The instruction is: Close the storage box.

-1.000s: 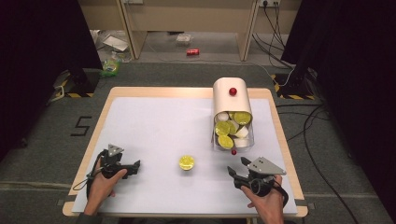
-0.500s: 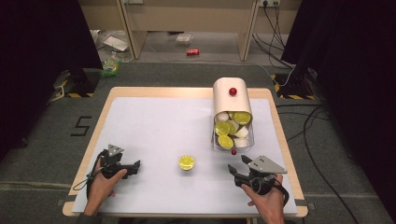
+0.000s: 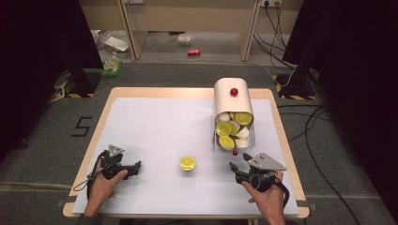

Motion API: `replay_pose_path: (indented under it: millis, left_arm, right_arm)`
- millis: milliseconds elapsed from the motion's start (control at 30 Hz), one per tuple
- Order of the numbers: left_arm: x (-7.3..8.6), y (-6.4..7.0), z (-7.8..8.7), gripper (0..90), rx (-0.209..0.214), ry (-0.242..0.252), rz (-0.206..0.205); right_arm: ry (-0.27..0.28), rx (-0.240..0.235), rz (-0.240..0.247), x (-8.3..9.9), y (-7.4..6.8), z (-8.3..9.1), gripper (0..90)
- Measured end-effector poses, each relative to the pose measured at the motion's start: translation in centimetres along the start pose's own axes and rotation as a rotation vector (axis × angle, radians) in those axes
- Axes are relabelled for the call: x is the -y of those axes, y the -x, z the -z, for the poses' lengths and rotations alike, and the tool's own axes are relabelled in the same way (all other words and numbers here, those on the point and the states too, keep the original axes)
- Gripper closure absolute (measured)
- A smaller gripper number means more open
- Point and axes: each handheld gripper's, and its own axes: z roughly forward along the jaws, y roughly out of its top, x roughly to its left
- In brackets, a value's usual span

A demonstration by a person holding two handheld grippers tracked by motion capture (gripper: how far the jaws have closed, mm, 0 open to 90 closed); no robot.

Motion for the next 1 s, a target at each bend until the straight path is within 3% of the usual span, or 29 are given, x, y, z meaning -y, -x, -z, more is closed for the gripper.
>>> replay_pose_path:
  millis: [300, 600, 1000]
  left_arm:
    - [0.0, 0.0, 0.0, 0.0, 0.000, 0.000, 0.000]
    - [0.0, 0.0, 0.0, 0.0, 0.000, 0.000, 0.001]
    - [0.0, 0.0, 0.0, 0.0, 0.001, 0.000, 0.000]
  right_arm:
    - [-0.011, 0.010, 0.001, 0.0, 0.6, -0.6, 43.6]
    - [0.025, 0.024, 0.009, -0.7, 0.6, -1.1, 43.6]
    - [0.029, 0.030, 0.023, -0.9, 0.5, -1.6, 44.1]
